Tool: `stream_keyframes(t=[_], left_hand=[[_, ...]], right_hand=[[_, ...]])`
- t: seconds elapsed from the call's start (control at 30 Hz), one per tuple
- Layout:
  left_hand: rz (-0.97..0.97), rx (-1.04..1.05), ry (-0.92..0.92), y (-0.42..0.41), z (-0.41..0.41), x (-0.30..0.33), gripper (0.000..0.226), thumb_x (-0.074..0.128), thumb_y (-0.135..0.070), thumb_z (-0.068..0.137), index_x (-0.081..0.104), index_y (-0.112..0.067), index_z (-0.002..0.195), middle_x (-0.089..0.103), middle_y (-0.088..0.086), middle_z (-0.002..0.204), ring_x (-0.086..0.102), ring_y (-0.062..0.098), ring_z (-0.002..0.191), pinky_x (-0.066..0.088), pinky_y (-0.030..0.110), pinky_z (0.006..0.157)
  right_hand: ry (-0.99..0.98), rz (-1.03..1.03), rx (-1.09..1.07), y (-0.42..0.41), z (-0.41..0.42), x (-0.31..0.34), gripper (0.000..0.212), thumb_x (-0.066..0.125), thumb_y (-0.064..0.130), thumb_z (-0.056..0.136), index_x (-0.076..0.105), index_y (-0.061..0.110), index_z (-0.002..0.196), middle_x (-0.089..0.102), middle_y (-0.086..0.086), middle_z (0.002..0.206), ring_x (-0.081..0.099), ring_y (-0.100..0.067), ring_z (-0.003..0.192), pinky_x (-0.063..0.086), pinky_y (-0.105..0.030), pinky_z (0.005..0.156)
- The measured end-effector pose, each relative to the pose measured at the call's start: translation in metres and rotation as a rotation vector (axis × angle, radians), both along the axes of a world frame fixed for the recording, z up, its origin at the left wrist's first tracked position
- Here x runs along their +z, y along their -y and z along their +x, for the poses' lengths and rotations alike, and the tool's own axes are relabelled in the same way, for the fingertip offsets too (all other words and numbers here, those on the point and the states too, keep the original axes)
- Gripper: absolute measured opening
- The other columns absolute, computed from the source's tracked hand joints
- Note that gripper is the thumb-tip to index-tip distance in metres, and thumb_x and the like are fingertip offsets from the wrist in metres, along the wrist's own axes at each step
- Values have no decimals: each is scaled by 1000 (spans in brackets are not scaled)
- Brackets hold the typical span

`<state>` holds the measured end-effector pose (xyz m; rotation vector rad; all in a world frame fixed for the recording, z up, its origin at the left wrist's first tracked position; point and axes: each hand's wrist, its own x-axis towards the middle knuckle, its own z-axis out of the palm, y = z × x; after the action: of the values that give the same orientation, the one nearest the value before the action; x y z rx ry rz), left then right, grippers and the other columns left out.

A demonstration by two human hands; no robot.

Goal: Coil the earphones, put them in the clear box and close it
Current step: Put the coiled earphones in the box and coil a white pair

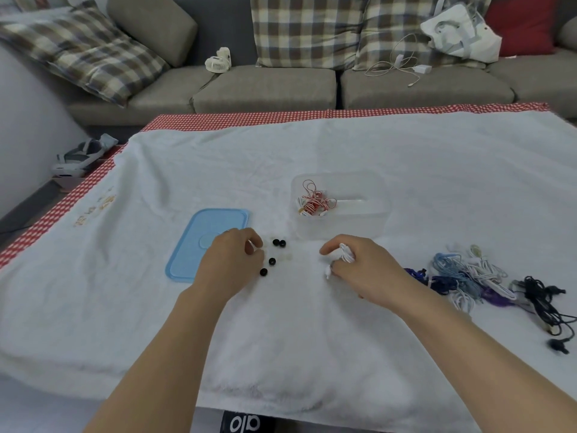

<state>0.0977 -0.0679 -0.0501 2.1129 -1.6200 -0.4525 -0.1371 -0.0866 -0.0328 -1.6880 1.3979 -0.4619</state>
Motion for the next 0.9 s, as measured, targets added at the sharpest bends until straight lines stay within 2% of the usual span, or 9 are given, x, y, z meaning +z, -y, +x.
stream_keyframes(t=[0.1, 0.2, 0.3, 0.37, 0.47, 0.57, 0.77, 0.9], left_hand=[[-28, -15, -9, 1, -3, 1, 11, 66, -22, 89, 64, -29, 97, 62, -8, 96, 60, 15, 84, 52, 33, 70], [1, -32, 29, 2, -6, 1, 13, 67, -20, 89, 68, -27, 100, 64, -7, 99, 59, 14, 83, 49, 30, 68], [15, -37, 49, 2, -8, 1, 15, 67, -18, 90, 71, -23, 103, 64, -6, 101, 57, 12, 81, 47, 27, 67], [20, -43, 62, 2, -9, 2, 13, 66, -16, 89, 70, -22, 101, 62, -5, 99, 56, 11, 77, 48, 28, 66], [25, -48, 80, 0, -12, 5, 10, 66, -15, 89, 67, -23, 95, 60, -5, 93, 54, 9, 71, 46, 29, 61], [33, -48, 78, -1, -14, 8, 12, 66, -12, 88, 66, -23, 93, 61, -7, 88, 54, 9, 69, 49, 29, 61], [18, -64, 27, -1, -17, 12, 20, 64, -7, 85, 65, -25, 92, 64, -10, 91, 58, 9, 74, 53, 32, 66], [-20, -70, -26, -2, -20, 15, 22, 62, -5, 86, 65, -27, 88, 65, -10, 87, 62, 10, 77, 53, 30, 64]], right_hand=[[-59, -11, 23, -1, 1, -3, 26, 55, 12, 86, 72, 30, 91, 72, 9, 92, 63, -12, 82, 40, -18, 54], [-129, -52, 60, -2, 0, -2, 23, 55, 11, 83, 73, 26, 83, 72, 11, 80, 62, -7, 78, 40, -16, 56], [-147, -87, 66, -2, -1, -3, 19, 58, 12, 80, 71, 26, 75, 73, 9, 78, 66, -11, 82, 50, -25, 68], [-146, -96, 60, -1, -2, -4, 20, 60, 11, 79, 69, 27, 73, 73, 10, 78, 67, -10, 83, 52, -27, 72], [-116, -94, 73, -1, -5, -6, 17, 61, 14, 81, 70, 29, 78, 73, 10, 82, 67, -10, 83, 53, -27, 74], [-147, -127, 126, -4, -7, -6, 16, 63, 17, 84, 71, 30, 87, 69, 12, 87, 62, -7, 82, 48, -21, 67], [-410, -372, 133, -4, -4, -7, 9, 59, 30, 87, 61, 30, 96, 50, 4, 96, 57, -24, 89, 46, -33, 74], [-452, -460, 147, -5, -6, -6, 8, 57, 30, 91, 56, 28, 99, 44, 5, 104, 58, -26, 85, 46, -34, 72]])
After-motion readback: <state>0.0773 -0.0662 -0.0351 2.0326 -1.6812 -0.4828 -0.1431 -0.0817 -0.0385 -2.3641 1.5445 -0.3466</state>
